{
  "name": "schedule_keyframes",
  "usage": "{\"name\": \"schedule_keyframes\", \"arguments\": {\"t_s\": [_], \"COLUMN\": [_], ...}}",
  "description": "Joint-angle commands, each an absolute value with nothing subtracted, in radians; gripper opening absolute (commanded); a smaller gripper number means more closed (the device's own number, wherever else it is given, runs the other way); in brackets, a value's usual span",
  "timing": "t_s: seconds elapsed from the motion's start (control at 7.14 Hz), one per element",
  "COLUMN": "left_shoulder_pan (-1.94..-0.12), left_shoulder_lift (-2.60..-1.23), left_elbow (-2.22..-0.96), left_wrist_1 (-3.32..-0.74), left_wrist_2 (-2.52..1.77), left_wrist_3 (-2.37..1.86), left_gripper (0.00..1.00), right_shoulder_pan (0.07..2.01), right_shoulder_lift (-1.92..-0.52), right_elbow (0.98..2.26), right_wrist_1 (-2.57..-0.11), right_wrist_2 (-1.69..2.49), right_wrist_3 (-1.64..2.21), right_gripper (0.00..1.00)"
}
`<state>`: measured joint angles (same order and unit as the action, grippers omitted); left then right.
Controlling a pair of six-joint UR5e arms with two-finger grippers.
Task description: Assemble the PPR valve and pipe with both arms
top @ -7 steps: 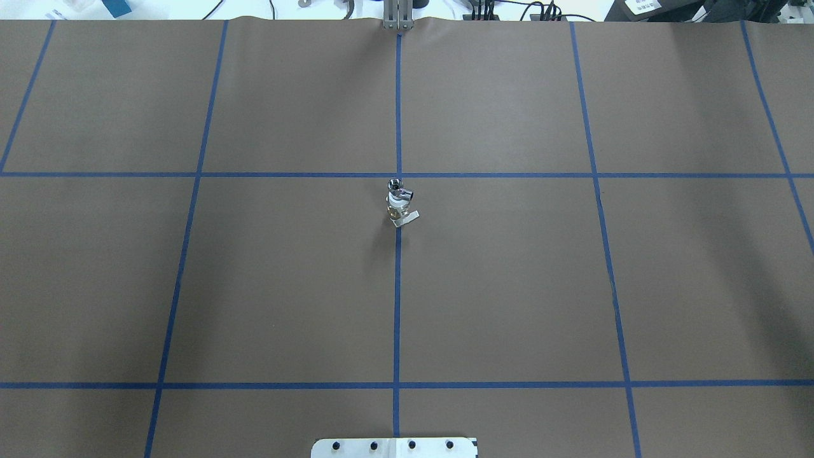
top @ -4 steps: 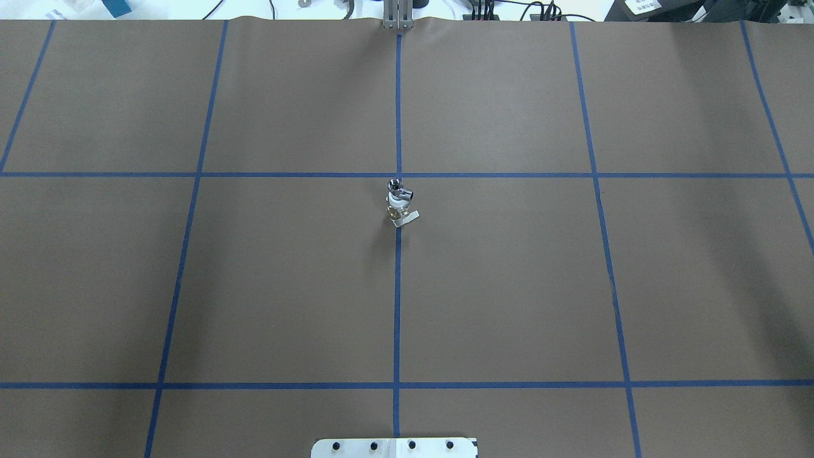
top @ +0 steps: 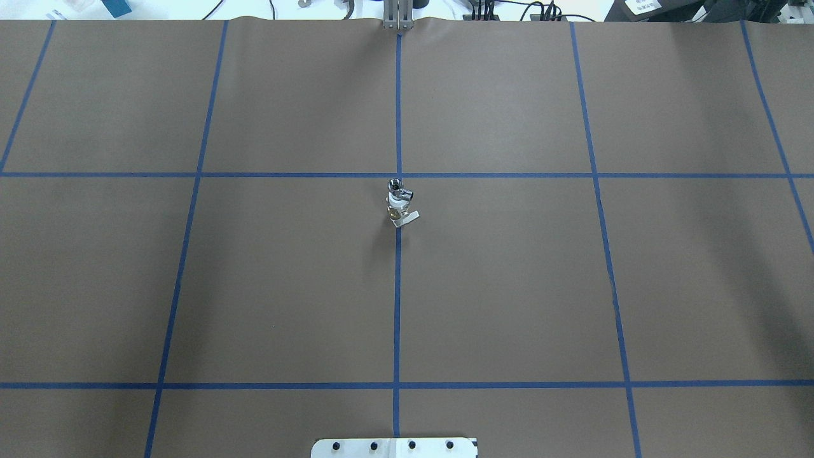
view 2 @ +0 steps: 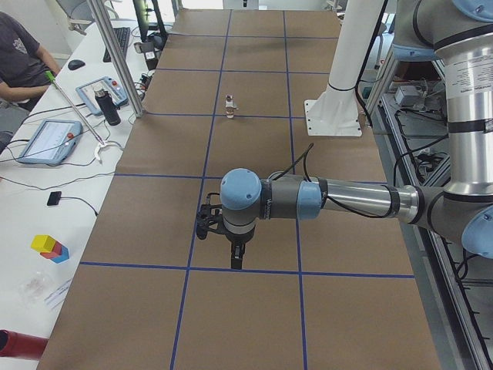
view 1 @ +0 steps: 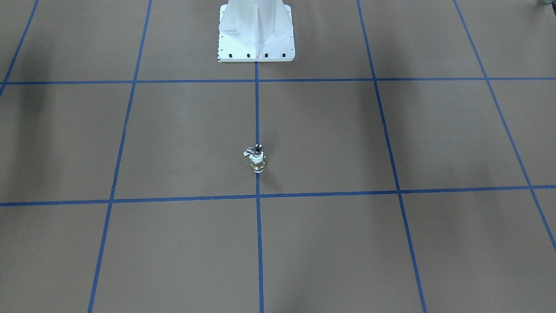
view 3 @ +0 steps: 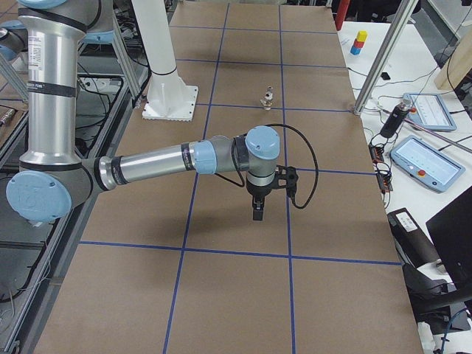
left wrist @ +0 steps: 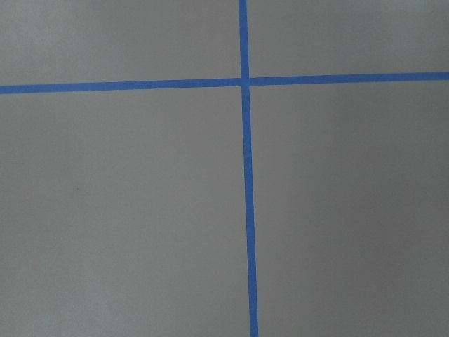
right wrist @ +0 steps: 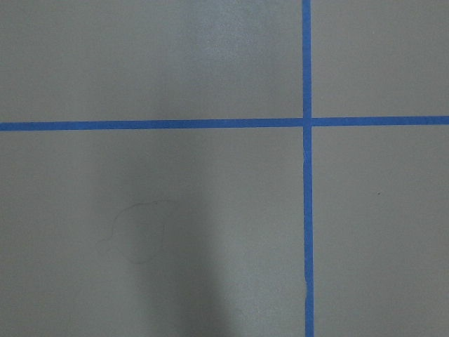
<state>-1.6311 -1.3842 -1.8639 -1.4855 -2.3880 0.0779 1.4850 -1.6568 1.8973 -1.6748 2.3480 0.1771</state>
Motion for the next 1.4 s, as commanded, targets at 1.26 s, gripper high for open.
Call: {"name": "schedule_keyframes", "arguments": {"t_s": [1.26], "left_shoulder_pan": [-1.621], "left_shoulder_lift": [-1.405], "left_elbow": [-1.792], "left_wrist_1": [-1.644], "left_wrist_2": [-2.381], "left_wrist_3": [0.069], "left_gripper": [1.0], "right_shoulder_pan": [1.494], "right_shoulder_lift": [-1.658], "right_elbow": [1.902], "right_wrist_1": [-1.672], "right_wrist_2": [2.312], "right_wrist_3": [0.179], "right_gripper": [1.0]}}
